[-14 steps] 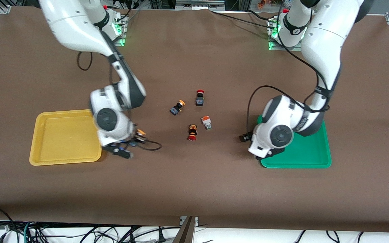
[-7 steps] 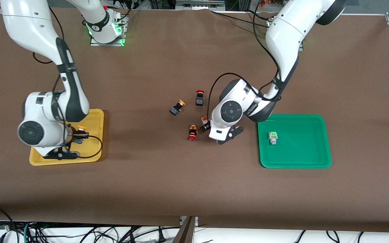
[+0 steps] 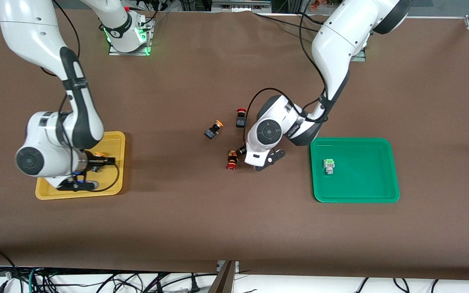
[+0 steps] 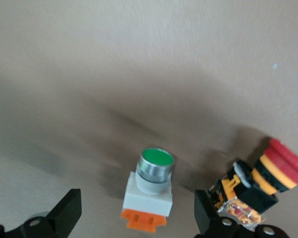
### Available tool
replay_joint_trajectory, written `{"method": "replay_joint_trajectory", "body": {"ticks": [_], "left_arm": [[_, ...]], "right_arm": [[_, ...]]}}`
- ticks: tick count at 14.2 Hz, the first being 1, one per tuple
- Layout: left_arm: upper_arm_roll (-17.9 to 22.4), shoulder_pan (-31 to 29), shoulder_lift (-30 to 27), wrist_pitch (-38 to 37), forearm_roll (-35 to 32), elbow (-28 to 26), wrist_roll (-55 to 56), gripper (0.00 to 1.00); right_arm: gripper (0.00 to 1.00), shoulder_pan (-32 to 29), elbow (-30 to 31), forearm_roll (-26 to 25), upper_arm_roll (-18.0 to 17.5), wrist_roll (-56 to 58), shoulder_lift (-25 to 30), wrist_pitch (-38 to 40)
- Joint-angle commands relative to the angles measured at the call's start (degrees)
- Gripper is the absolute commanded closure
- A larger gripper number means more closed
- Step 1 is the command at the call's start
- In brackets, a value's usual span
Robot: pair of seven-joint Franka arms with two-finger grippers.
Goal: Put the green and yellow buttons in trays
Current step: 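Carry the green button to the green tray while the right gripper grasps another, then release the button in the green tray while the right gripper carries its button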
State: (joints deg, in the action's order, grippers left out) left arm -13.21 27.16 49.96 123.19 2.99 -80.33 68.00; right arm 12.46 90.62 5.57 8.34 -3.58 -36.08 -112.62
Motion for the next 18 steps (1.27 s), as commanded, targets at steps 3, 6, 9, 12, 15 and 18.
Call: {"method": "replay_joint_trajectory", "body": {"ticks": [3,6,9,12,15,18], "left_arm": [[1.2,1.1,1.2,0.6,0.7,1.7,-0.4,0.7],[1.3,1.1,0.9,0.6,-0.3,1.8,-0.9,1.0],[1.3,0.0,0.3,0.4,-0.4,1.8,-1.9,1.0],[0.9,-6.9,-2.8,-4.0,-0.3,2.1,-10.6,1.0],[0.8,-15.1,-6.6,-9.2,-0.3,1.9,-27.2,1.0],[2.2,-22.2,-7.5,-13.6,-3.8,1.8,-42.4,1.0]], "right_arm": [[0.0,7.6,0.1,0.5,-7.6,-26.3,0.9,-1.5],[0.0,15.3,0.6,0.6,-7.6,-39.9,-1.4,-6.2],[0.0,20.8,1.9,1.6,-7.8,-48.5,-2.6,-8.7],[0.0,23.0,5.2,2.2,-10.3,-54.7,-2.2,-11.2],[0.0,23.2,6.7,2.3,-12.2,-59.0,-2.2,-13.2],[1.0,23.4,8.2,2.3,-12.7,-59.2,-2.1,-15.2]]}}
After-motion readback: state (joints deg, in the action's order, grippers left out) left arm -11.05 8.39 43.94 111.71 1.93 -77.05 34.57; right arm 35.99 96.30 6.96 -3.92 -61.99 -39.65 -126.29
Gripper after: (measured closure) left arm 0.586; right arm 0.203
